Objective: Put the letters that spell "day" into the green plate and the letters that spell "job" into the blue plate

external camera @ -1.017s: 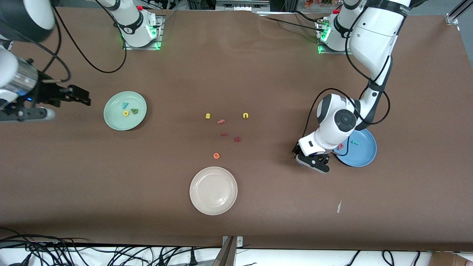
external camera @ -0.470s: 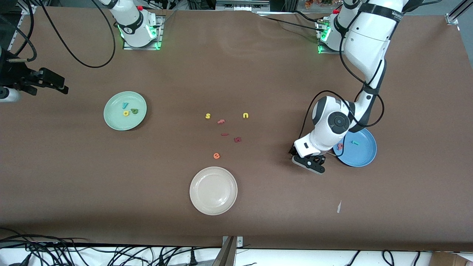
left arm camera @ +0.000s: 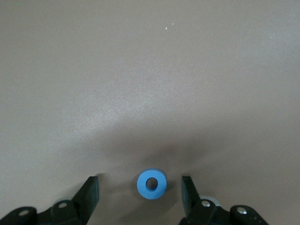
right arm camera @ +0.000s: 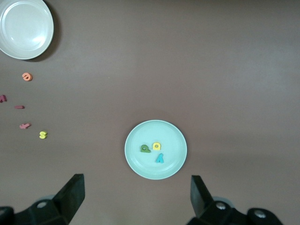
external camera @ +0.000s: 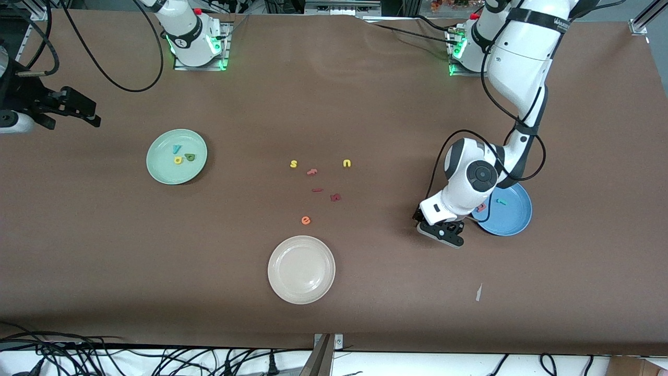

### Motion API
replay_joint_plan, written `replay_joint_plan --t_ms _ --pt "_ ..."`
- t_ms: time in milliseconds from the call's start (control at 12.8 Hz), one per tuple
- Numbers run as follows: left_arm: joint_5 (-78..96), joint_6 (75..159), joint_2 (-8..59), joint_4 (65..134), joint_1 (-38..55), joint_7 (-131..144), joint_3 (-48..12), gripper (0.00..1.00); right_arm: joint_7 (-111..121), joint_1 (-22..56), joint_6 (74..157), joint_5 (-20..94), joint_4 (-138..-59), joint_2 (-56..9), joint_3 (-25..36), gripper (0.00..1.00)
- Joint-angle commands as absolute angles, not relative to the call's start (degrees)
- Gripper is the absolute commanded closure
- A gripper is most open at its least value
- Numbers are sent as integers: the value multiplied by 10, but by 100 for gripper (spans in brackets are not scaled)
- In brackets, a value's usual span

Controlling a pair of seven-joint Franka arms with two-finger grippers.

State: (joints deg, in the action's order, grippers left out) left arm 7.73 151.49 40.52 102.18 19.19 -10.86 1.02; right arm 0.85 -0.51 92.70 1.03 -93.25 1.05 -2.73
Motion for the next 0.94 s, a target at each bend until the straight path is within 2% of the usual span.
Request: replay_joint_plan --t_ms 0,235,391,548,704,861 --pt "90 1514 418 1013 207 -110 18 29 -35 20 954 -14 -949 16 -30 0" --pt "89 1513 419 1013 208 -111 18 51 -26 20 977 -7 -980 30 -10 0" --pt "89 1513 419 1013 208 -111 18 73 -22 19 976 -7 -979 29 5 0" --pt "89 1513 419 1013 208 -111 18 88 1 19 972 10 -983 25 32 0" --pt "87 1512 416 1012 208 -113 18 94 1 20 970 14 -982 28 36 0" --pt "84 1500 391 1018 200 -117 18 94 -11 20 967 15 -983 35 33 0"
